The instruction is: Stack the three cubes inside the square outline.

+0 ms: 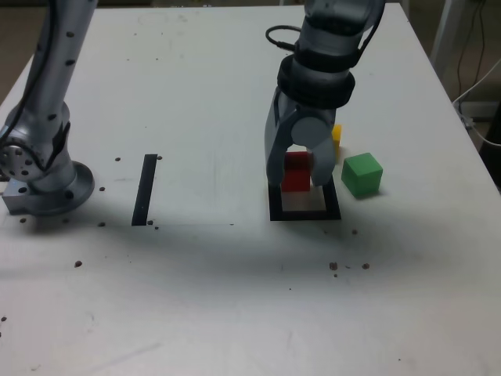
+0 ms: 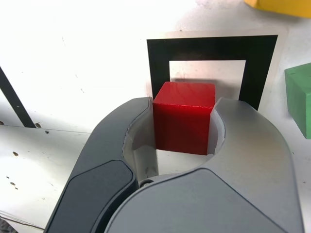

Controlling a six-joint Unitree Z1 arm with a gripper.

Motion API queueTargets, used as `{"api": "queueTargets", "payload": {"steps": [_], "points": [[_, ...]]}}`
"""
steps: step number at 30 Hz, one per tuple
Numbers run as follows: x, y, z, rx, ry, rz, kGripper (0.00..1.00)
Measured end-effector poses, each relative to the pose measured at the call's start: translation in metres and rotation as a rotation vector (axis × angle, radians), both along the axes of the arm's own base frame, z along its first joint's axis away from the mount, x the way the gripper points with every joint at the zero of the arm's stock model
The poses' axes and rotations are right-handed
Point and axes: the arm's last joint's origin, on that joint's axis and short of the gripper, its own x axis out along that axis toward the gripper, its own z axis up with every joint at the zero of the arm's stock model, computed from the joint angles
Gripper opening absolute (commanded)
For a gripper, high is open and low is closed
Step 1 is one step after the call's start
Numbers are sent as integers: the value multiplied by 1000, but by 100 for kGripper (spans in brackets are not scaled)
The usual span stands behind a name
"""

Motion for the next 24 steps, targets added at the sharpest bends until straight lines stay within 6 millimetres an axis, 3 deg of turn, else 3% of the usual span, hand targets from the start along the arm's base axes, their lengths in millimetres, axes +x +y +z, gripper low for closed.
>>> {"api": "queueTargets", "payload": {"steps": [7, 9, 13, 15, 24], "points": [[6, -4, -7, -8, -2, -10, 23], [7, -4, -9, -9, 0, -11, 38], [7, -5, -13, -17, 7, -11, 87], [5, -5, -15, -21, 16, -11, 98], [2, -5, -20, -22, 32, -11, 100]]}}
